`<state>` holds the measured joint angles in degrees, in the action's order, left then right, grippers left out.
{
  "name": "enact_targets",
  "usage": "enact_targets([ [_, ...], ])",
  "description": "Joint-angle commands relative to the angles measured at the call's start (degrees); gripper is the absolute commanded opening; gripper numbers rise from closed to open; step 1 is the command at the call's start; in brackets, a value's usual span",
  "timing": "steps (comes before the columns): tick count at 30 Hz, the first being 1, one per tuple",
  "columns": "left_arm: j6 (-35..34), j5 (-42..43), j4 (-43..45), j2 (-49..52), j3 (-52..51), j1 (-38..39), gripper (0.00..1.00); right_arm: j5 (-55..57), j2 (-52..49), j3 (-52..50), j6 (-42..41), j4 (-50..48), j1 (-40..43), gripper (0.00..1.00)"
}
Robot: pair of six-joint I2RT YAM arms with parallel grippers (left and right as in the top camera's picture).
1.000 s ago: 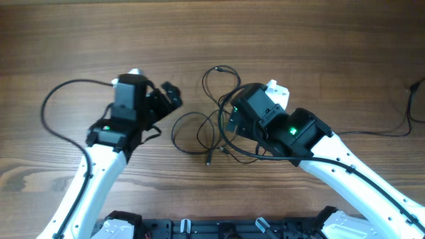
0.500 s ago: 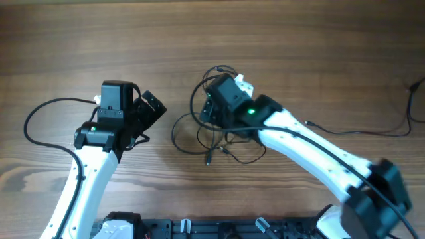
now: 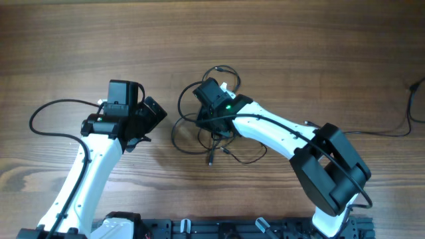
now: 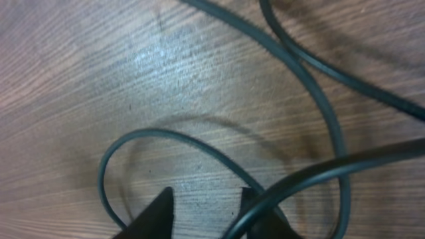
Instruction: Untangle cables
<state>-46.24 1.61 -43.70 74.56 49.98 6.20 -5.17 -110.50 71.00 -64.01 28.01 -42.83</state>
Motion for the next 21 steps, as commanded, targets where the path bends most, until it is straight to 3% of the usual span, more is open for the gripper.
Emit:
enact_targets([
  [1,3.0,3.3,-0.2,2.0,0.9,0.0,0.93,-0.6,-0.7,-0.2,1.1,0.8,1.6,0.25],
  [5,13.4,3.9,0.1,4.0,0.8,1.3,0.95,-4.1,-0.5,-0.2,2.6,2.7,4.1,0.04],
  [11,17.5,4.1,2.2,7.3,0.7,4.0,0.93,-20.7,-0.2,-0.2,15.8,-0.5,8.7,0.04],
  [21,25.9,4.3,7.5,13.5,0.7,11.0,0.86,-26.2,10.2,-0.2,24.8,-0.3,11.0,0.04],
])
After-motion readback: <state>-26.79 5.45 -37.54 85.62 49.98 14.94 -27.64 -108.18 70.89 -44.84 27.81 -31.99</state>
